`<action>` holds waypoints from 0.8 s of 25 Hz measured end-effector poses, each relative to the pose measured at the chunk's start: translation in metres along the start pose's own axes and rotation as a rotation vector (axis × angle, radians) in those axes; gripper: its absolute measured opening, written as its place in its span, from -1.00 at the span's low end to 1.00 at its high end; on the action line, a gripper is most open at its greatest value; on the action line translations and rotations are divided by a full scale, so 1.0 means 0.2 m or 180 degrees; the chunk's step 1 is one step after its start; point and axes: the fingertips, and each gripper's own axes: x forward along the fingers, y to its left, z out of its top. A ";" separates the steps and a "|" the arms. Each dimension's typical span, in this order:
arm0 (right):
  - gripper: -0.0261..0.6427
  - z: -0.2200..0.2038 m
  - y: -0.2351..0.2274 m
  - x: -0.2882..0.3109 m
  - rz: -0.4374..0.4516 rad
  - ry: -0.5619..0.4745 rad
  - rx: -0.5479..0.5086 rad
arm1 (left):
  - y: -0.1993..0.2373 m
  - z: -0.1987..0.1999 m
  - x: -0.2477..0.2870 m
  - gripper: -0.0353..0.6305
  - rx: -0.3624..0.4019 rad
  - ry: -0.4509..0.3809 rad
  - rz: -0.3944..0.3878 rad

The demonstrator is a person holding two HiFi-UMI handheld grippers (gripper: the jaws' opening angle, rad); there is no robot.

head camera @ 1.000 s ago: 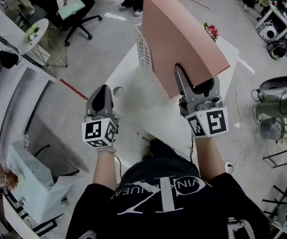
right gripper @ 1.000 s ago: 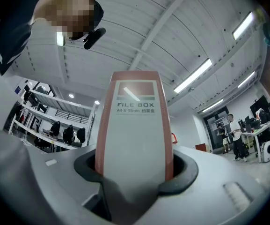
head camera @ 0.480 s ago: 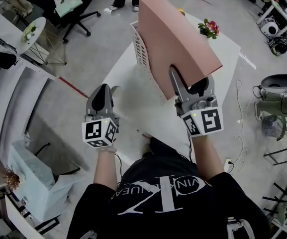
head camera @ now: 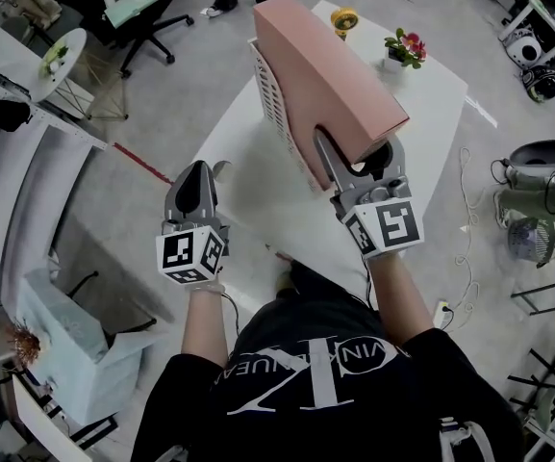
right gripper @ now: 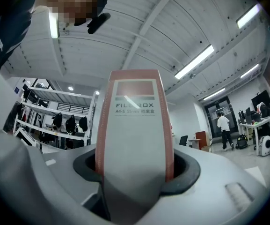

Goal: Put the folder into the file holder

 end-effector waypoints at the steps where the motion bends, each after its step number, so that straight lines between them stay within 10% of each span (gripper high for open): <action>1: 0.01 -0.02 0.00 0.00 0.0000 0.0051 0.0005 | 0.00 0.00 0.00 -0.89 -0.0004 0.0005 0.0000; 20: 0.01 -0.29 0.01 -0.01 -0.0158 0.0502 -0.0027 | -0.02 -0.05 0.03 -0.89 0.0001 0.0059 -0.0043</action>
